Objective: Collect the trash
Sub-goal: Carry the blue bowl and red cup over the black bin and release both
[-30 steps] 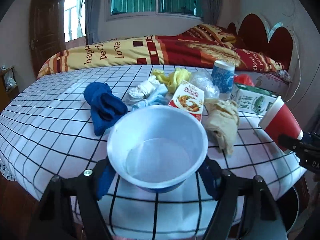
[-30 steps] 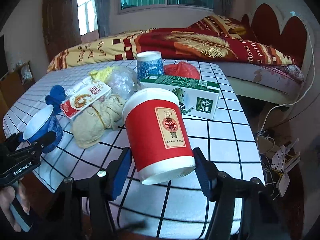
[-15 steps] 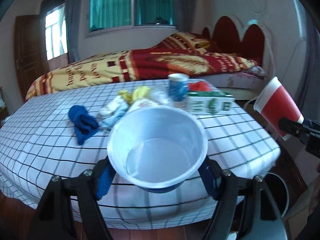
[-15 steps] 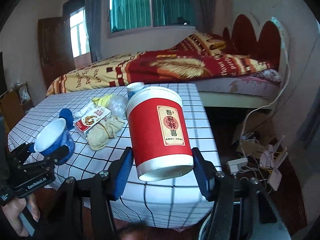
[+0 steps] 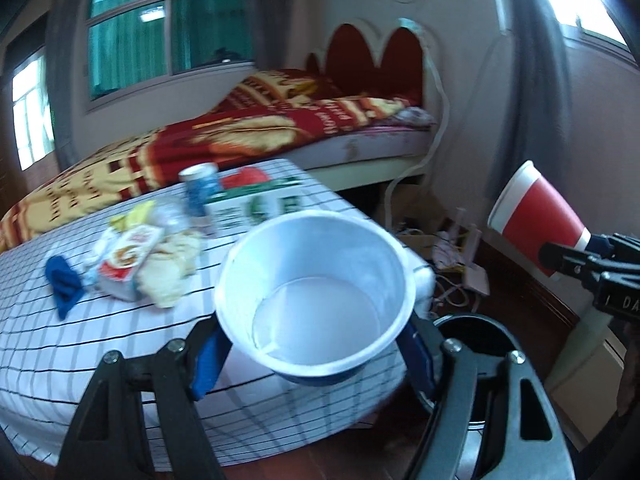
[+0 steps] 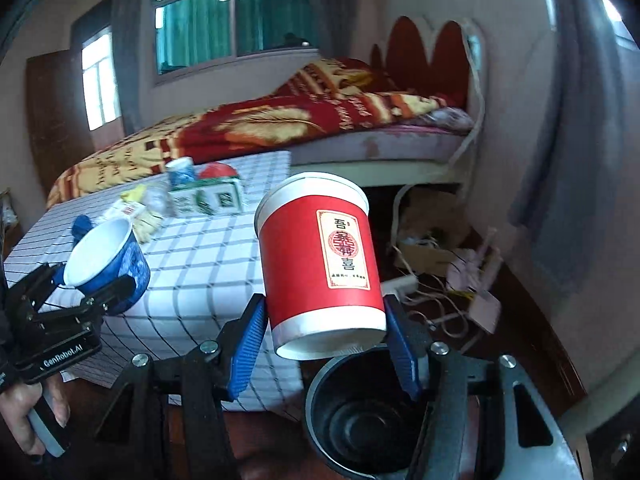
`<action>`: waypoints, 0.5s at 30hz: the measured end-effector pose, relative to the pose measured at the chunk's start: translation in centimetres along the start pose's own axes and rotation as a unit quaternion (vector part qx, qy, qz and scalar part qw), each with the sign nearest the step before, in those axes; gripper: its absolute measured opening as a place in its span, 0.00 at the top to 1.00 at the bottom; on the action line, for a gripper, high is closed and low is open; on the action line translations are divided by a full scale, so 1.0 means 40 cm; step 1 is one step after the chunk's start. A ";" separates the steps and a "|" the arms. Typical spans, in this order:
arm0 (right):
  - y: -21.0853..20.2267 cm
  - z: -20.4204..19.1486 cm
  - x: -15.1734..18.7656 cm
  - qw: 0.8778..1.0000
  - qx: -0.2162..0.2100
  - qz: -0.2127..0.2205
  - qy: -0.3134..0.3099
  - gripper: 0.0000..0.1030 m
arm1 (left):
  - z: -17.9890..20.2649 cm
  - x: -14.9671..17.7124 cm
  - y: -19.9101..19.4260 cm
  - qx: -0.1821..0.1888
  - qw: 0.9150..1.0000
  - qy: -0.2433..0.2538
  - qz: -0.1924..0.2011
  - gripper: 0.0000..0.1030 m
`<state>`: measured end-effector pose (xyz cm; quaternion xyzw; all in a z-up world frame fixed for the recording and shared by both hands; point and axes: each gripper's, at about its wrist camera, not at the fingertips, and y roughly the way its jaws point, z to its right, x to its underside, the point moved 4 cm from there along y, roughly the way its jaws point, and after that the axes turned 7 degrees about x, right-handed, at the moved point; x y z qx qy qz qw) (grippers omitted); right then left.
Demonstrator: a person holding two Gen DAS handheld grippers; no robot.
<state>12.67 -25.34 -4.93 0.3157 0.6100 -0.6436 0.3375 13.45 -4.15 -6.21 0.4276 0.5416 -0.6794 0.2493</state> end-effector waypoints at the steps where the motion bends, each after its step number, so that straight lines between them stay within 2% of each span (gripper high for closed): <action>1: -0.004 0.022 0.013 1.000 0.007 -0.003 0.003 0.42 | 0.017 -0.001 0.003 0.006 1.000 0.004 0.000 0.27; 8: -0.020 0.130 0.092 0.999 0.032 -0.023 0.025 0.42 | 0.157 0.017 0.043 0.055 0.997 0.045 -0.019 0.27; 15: 0.018 0.188 0.186 0.997 0.025 -0.059 0.035 0.42 | 0.254 0.065 0.089 0.095 0.992 0.071 -0.046 0.27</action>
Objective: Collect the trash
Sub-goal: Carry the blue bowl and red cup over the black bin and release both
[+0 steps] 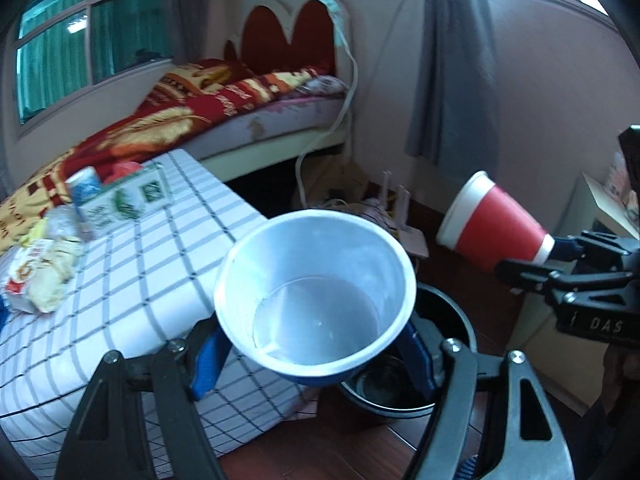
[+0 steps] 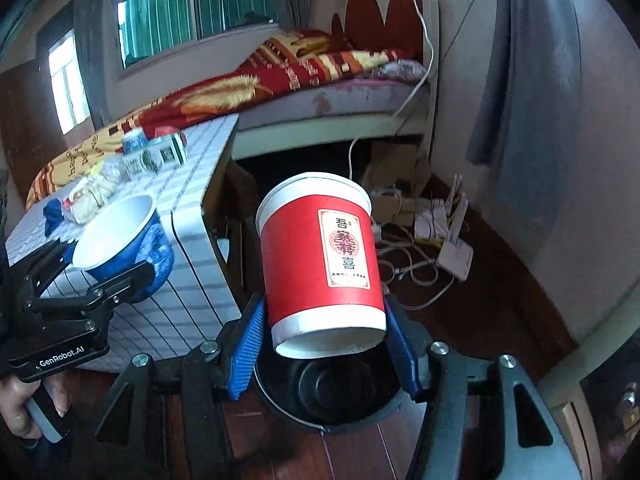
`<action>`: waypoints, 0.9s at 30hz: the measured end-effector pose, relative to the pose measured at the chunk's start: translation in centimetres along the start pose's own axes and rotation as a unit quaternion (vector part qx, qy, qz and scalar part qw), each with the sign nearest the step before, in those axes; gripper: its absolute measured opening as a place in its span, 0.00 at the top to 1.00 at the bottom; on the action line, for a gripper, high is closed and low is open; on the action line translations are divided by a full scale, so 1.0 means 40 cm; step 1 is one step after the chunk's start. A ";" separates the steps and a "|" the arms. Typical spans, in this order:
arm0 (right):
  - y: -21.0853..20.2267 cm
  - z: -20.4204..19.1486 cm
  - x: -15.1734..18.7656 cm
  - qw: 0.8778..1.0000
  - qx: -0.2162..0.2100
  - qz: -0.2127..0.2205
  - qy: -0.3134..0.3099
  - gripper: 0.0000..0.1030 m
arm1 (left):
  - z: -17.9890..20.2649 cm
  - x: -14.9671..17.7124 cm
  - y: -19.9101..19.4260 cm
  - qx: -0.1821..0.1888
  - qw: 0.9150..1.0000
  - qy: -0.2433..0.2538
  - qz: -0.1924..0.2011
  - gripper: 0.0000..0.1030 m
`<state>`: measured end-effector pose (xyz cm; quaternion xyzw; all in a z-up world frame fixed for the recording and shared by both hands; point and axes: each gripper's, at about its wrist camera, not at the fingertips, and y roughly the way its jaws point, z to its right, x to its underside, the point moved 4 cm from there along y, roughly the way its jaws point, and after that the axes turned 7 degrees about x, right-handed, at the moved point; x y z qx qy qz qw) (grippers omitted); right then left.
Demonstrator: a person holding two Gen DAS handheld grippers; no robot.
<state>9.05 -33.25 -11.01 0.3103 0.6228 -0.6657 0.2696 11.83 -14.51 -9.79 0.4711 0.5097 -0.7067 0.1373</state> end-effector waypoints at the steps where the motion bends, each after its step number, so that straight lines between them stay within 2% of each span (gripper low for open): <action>1: 0.015 0.006 0.014 1.000 -0.004 -0.008 -0.001 0.42 | 0.013 0.006 0.016 0.007 1.000 0.002 -0.007 0.27; 10: 0.167 0.067 0.083 0.997 -0.018 -0.074 -0.002 0.42 | 0.066 0.056 0.152 0.066 0.996 0.009 -0.067 0.27; 14: 0.226 0.076 0.097 0.994 -0.029 -0.101 -0.025 0.41 | 0.079 0.073 0.210 0.106 0.989 0.000 -0.100 0.25; 15: 0.241 0.076 0.101 0.993 -0.032 -0.107 -0.030 0.36 | 0.076 0.076 0.217 0.116 0.988 -0.008 -0.106 0.16; 16: 0.267 0.084 0.112 0.992 -0.029 -0.120 -0.032 0.14 | 0.069 0.082 0.228 0.126 0.985 -0.023 -0.113 0.00; 18: 0.303 0.111 0.136 0.989 -0.012 -0.142 -0.029 0.01 | 0.057 0.093 0.244 0.119 0.984 -0.038 -0.125 0.00; 21: 0.312 0.140 0.144 0.989 -0.001 -0.150 -0.014 0.01 | 0.048 0.105 0.240 0.085 0.987 -0.033 -0.129 0.00; 25: 0.281 0.153 0.116 0.992 0.022 -0.121 -0.005 0.00 | 0.039 0.102 0.184 0.023 0.995 -0.028 -0.094 0.00; 27: 0.278 0.152 0.107 0.993 0.025 -0.114 -0.004 0.00 | 0.023 0.100 0.175 0.011 0.996 -0.033 -0.086 0.00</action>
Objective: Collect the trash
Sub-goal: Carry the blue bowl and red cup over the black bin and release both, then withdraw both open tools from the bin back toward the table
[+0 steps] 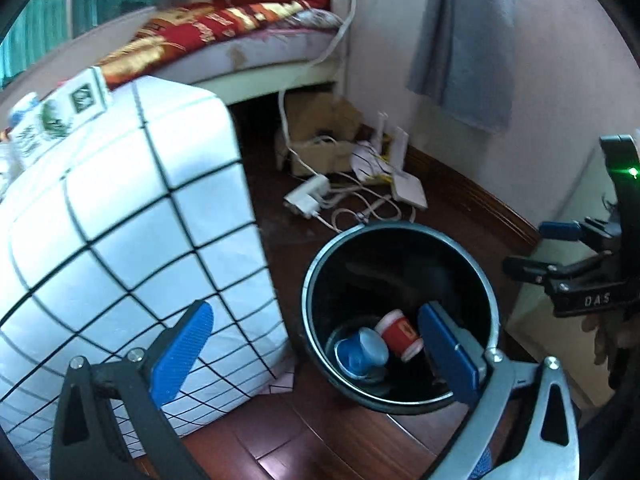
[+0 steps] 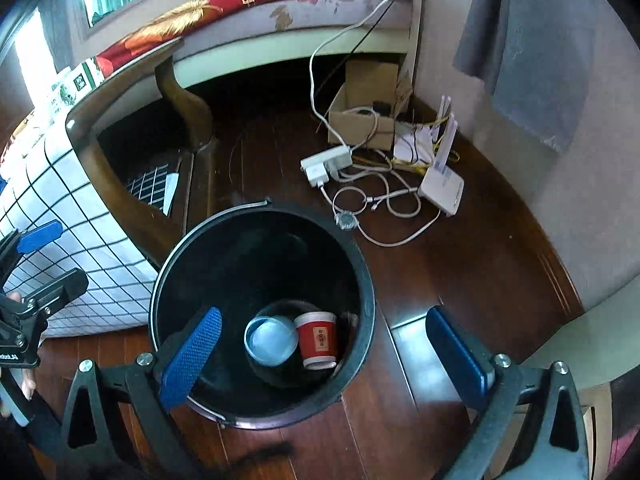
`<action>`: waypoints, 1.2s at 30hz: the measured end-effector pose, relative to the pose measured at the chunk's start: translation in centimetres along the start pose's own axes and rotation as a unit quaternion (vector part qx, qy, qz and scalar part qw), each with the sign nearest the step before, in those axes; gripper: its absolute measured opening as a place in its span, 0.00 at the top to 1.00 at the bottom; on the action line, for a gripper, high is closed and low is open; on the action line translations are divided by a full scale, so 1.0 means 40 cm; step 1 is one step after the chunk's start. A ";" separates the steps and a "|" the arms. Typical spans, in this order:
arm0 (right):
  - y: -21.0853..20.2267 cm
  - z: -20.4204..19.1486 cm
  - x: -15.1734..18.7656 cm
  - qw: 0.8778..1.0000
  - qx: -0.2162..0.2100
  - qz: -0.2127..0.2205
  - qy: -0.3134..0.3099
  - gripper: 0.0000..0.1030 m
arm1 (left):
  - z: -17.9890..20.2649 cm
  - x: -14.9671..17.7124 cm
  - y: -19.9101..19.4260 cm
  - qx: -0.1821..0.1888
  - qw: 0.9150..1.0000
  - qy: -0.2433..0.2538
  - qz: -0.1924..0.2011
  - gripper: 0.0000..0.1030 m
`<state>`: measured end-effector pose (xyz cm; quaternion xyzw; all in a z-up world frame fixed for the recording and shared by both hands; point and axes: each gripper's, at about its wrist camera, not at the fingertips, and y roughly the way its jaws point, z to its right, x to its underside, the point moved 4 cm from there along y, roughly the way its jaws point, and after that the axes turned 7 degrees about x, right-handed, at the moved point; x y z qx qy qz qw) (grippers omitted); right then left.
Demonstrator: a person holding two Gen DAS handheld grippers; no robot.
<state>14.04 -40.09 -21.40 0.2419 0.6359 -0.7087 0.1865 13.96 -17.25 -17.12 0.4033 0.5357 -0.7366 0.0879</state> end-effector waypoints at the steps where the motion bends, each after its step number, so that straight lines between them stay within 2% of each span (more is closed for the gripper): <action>1: -0.003 -0.003 -0.001 1.000 0.001 0.003 0.002 0.00 | -0.002 -0.003 -0.004 -0.005 1.000 -0.003 0.003 0.00; 10: -0.045 -0.051 -0.011 1.000 -0.002 0.015 -0.009 0.00 | -0.025 -0.027 -0.017 -0.018 1.000 -0.005 0.009 0.00; 23: -0.100 -0.086 -0.001 0.999 -0.004 0.033 -0.006 0.00 | -0.033 -0.027 -0.063 -0.013 1.000 -0.002 0.023 0.00; 36: -0.150 -0.122 0.001 0.999 -0.006 0.049 -0.009 0.00 | -0.066 -0.013 -0.124 -0.027 0.999 -0.013 0.039 0.00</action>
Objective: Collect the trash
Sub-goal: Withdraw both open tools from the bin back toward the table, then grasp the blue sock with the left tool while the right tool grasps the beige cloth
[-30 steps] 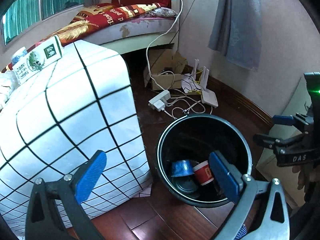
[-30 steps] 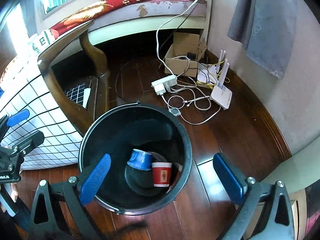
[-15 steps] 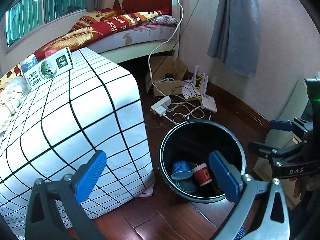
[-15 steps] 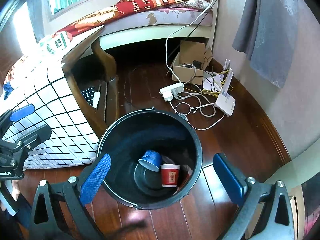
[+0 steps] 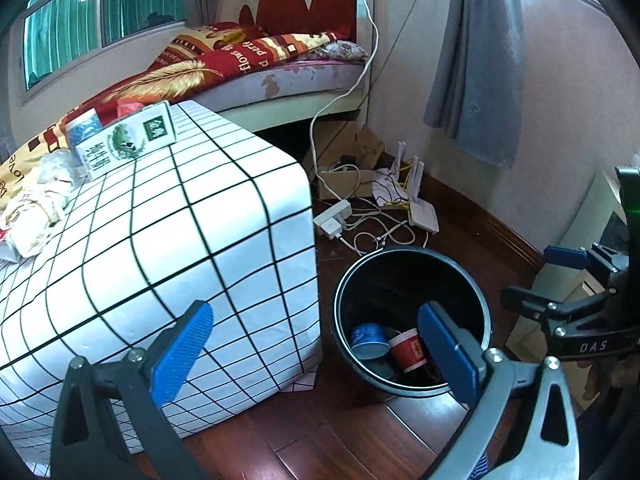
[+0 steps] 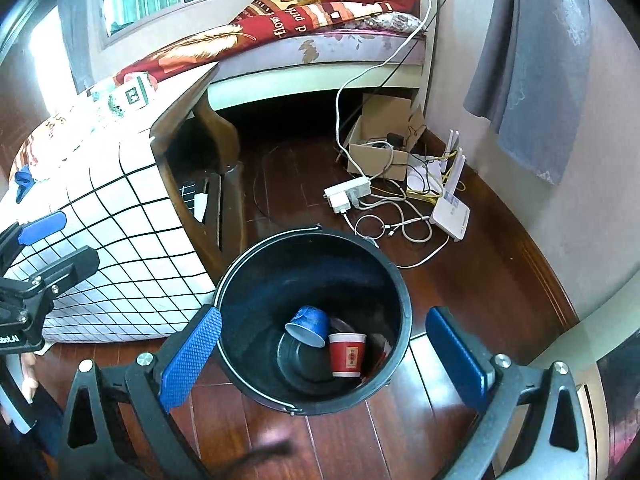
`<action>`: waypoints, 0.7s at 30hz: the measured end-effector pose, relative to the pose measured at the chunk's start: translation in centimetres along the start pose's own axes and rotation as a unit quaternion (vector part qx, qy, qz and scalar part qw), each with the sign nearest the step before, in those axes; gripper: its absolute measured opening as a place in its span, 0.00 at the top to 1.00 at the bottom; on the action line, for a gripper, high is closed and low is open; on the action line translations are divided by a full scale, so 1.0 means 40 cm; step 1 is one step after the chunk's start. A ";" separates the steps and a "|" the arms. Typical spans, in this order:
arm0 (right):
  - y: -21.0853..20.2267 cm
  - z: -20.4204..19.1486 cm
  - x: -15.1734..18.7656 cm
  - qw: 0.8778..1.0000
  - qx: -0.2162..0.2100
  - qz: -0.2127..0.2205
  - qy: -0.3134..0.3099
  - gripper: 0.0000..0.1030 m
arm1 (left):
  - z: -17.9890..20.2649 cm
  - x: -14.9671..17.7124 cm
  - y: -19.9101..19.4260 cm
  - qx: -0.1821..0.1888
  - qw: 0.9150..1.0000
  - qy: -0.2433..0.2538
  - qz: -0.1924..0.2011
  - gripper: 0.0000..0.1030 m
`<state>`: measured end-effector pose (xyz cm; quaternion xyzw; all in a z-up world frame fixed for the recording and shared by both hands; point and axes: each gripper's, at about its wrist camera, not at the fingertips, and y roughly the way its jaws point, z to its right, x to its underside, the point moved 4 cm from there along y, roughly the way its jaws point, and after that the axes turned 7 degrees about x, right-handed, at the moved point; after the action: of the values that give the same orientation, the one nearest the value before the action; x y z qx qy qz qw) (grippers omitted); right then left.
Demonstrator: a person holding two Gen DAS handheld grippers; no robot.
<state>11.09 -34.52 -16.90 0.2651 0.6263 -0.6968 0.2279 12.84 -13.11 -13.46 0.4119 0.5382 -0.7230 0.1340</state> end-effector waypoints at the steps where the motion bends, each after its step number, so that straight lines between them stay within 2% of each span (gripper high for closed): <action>1: -0.002 -0.004 -0.002 1.000 -0.001 0.001 0.000 0.00 | -0.003 0.000 -0.005 -0.002 1.000 -0.001 0.002 0.00; 10: -0.066 -0.084 -0.032 0.999 -0.009 0.029 -0.030 0.00 | -0.073 0.006 -0.093 -0.023 0.999 -0.032 0.023 0.00; 13: -0.095 -0.119 -0.050 0.998 -0.013 0.045 -0.041 0.00 | -0.112 0.006 -0.135 -0.038 0.997 -0.049 0.036 0.00; 19: -0.118 -0.226 -0.091 0.996 -0.033 0.042 -0.077 0.00 | -0.198 0.003 -0.214 -0.092 0.991 -0.077 0.054 0.00; 21: -0.127 -0.263 -0.110 0.995 -0.032 0.040 -0.089 0.00 | -0.232 0.004 -0.241 -0.097 0.990 -0.088 0.060 0.01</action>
<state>11.97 -23.57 -10.99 0.2195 0.6142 -0.6877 0.3188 10.80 -1.10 -7.87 0.3633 0.5664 -0.6912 0.2636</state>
